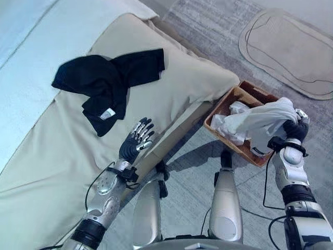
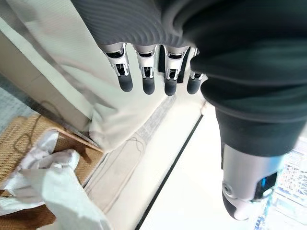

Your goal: Pick up clothes into the bucket

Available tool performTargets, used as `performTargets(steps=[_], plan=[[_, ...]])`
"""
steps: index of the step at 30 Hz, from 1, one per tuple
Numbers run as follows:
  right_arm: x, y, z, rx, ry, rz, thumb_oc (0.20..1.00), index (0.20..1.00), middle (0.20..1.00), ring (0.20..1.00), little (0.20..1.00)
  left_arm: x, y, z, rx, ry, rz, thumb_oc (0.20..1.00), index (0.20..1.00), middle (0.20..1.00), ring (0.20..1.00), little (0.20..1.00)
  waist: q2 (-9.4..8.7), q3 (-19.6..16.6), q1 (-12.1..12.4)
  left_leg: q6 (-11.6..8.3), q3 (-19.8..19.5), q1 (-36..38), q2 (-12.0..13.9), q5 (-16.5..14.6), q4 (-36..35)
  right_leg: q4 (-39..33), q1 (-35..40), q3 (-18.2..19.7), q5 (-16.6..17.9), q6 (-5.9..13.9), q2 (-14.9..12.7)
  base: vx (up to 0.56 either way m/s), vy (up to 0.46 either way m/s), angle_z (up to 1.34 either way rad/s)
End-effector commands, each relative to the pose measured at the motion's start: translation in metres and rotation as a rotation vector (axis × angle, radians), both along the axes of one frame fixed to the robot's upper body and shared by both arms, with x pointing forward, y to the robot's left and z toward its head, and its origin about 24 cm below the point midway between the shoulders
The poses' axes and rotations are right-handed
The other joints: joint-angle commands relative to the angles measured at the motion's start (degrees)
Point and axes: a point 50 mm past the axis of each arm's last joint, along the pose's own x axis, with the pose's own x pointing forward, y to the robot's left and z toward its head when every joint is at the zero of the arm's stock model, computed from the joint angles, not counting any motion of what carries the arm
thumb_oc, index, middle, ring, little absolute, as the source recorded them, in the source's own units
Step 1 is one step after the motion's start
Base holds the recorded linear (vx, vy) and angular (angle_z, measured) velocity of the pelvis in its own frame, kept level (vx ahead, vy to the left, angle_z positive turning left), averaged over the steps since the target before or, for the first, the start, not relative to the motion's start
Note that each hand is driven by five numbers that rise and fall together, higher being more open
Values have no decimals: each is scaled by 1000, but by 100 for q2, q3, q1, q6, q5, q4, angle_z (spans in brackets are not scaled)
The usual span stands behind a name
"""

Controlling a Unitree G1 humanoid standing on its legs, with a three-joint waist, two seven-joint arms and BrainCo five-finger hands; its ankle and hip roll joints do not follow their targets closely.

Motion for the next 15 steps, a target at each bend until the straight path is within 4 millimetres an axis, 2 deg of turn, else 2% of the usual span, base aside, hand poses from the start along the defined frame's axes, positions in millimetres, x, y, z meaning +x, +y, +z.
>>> performTargets(steps=[1,2,7,8,12,13,15], plan=[[1,-8,28,-76,-103,-26,200,200,200,200,200,-10,14,19,-41,-106,67,1000,1000,1000,1000,1000,-168,-454,59,-11,-256,-429,72,-883,1228,-241,-332,-281,585,-281,295,-70,-29,-6],[3,-10,36,-99,-111,-34,200,200,200,200,200,-12,15,24,-34,-128,65,1000,1000,1000,1000,1000,-154,-384,72,-6,-257,-726,81,-929,1474,-27,-615,-234,544,-322,323,-42,-20,-5],[7,-14,50,-138,-132,-46,200,200,200,200,200,-14,15,33,-43,-165,66,1000,1000,1000,1000,1000,-107,-373,102,2,-299,-1406,77,-1058,1946,452,-1292,-133,435,-373,366,-59,-7,5],[10,-19,60,-150,-141,-71,200,200,200,200,200,-15,13,35,-50,-174,57,1000,1000,1000,1000,1000,-56,-369,146,14,-295,-1633,89,-1084,2064,559,-1544,-101,434,-382,372,0,0,0],[16,-20,78,-183,-164,-80,200,200,200,200,200,-17,11,37,-52,-180,45,1000,1000,1000,1000,1000,27,-367,199,38,-282,-1970,82,-1086,2172,710,-1933,-33,435,-387,376,-15,16,-8],[17,-20,82,-196,-168,-75,200,200,200,200,200,-17,10,38,-52,-181,44,1000,1000,1000,1000,1000,50,-388,230,-10,-326,-1989,85,-1257,2218,819,-1971,-16,247,-351,391,43,24,-5],[19,-17,88,-232,-175,-60,200,200,200,200,200,-17,9,41,-54,-191,40,1000,1000,1000,1000,1000,77,-366,254,-8,-335,-2171,76,-1240,2295,899,-2153,5,257,-356,392,7,13,-2]])
